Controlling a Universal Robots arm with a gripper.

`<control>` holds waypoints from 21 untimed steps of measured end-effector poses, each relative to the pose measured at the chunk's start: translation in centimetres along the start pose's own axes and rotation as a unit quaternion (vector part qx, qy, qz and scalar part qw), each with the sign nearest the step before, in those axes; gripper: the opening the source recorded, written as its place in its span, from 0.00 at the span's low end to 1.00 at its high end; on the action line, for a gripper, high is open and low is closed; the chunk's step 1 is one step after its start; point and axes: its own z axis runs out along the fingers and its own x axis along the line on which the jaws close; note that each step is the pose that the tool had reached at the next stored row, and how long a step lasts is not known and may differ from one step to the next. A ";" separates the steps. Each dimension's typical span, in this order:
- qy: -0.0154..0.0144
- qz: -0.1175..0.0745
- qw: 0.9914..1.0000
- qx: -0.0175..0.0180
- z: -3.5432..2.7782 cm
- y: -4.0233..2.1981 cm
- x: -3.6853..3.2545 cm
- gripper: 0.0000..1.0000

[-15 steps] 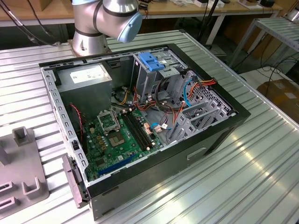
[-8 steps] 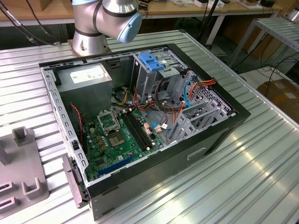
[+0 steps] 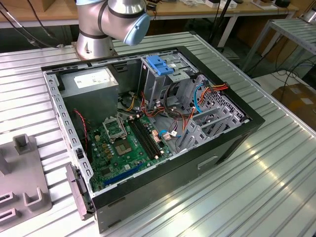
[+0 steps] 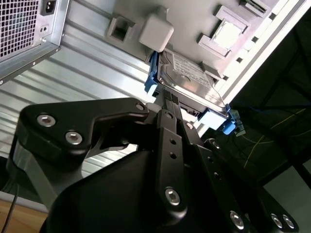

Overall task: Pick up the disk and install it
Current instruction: 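Reach for the disk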

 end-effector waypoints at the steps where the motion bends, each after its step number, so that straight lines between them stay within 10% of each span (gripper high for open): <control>1: 0.000 -0.005 1.000 0.000 0.04 0.03 0.04 0.10; 14: 0.003 -0.012 1.000 0.000 0.81 -0.07 4.14 0.10; 21: 0.003 -0.012 1.000 0.000 0.79 -0.11 4.80 0.10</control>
